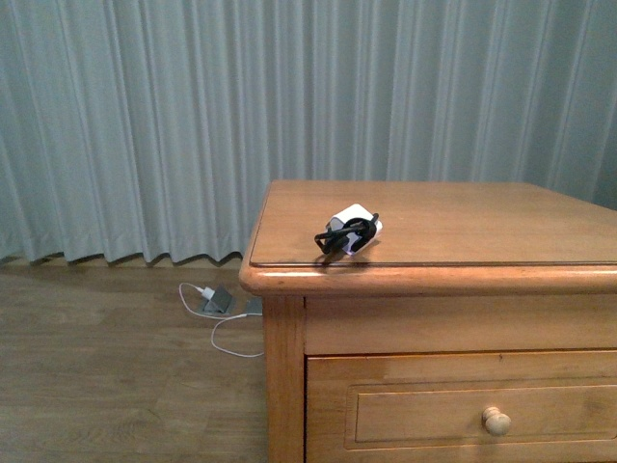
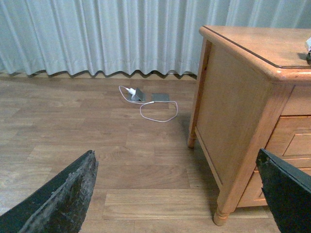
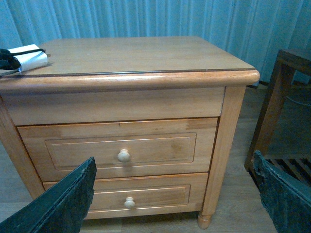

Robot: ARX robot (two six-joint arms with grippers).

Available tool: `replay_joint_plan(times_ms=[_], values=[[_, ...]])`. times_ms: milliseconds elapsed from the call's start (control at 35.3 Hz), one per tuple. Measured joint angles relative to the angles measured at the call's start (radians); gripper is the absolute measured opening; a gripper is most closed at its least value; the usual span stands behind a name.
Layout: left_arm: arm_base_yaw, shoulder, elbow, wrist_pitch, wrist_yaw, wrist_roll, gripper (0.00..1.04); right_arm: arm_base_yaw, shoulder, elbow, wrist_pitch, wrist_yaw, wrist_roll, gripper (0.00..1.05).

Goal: Put charger into drawer

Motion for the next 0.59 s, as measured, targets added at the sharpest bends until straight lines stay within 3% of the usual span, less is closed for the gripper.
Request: replay_joint_plan(times_ms=[594], values=[[0.000,0.000,0.000,0.000,0.000,0.000,0.98,0.000,0.000,0.000,0.000,0.000,0.000,0.96]])
